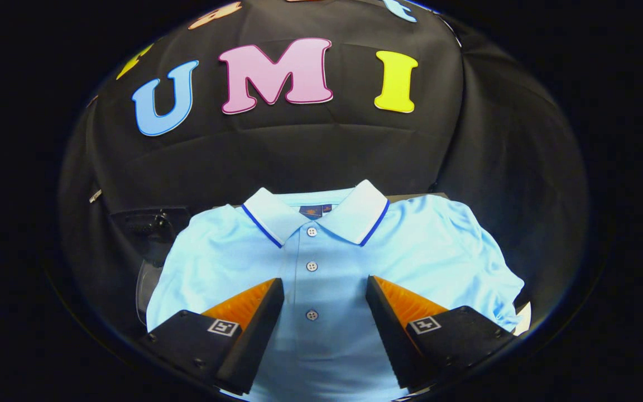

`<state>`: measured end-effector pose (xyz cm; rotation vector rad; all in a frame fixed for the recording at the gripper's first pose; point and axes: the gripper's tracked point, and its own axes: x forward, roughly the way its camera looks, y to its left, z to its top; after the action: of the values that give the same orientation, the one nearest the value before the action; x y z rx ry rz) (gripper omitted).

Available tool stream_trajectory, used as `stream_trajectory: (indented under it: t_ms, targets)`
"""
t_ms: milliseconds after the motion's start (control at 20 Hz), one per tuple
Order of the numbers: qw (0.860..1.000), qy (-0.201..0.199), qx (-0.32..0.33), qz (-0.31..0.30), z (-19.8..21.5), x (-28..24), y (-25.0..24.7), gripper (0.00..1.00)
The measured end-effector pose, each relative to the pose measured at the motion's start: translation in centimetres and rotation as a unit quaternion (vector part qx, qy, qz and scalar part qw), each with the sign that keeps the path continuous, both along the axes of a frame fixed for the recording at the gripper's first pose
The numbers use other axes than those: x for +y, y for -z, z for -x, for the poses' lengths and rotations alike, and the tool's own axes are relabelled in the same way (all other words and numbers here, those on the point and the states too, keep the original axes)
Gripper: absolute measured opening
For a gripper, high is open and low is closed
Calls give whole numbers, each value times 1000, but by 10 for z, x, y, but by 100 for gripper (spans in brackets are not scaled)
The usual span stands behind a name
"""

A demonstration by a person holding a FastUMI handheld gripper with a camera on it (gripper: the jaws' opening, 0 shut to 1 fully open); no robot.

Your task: Put the clothes into the washing machine and then close the washing machine lid.

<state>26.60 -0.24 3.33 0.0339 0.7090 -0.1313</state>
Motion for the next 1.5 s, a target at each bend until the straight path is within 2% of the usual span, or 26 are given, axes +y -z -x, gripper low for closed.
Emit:
stream_trajectory:
  t_ms: [100, 150, 300, 400, 500, 550, 650, 850, 950, 1200, 1500]
  targets:
    - [1000, 3, 3, 2, 0, -3, 1, 94]
    - [1000, 6, 0, -1, 0, -3, 1, 78]
    - [1000, 21, -8, 0, -1, -7, 1, 76]
    - [1000, 17, -12, 1, -3, -1, 3, 38]
    - [999, 34, -17, -16, -2, -3, 1, 38]
    - [999, 29, -21, -11, 0, -4, -2, 37]
    - [999, 24, -24, -11, -5, -4, 0, 9]
    - [999, 14, -34, 13, -3, -3, -1, 9]
    - [998, 10, -48, 26, -3, -3, -4, 5]
    - [994, 27, -99, -22, -2, -2, -19, 5]
    - [990, 30, -138, -8, 6, -5, -48, 5]
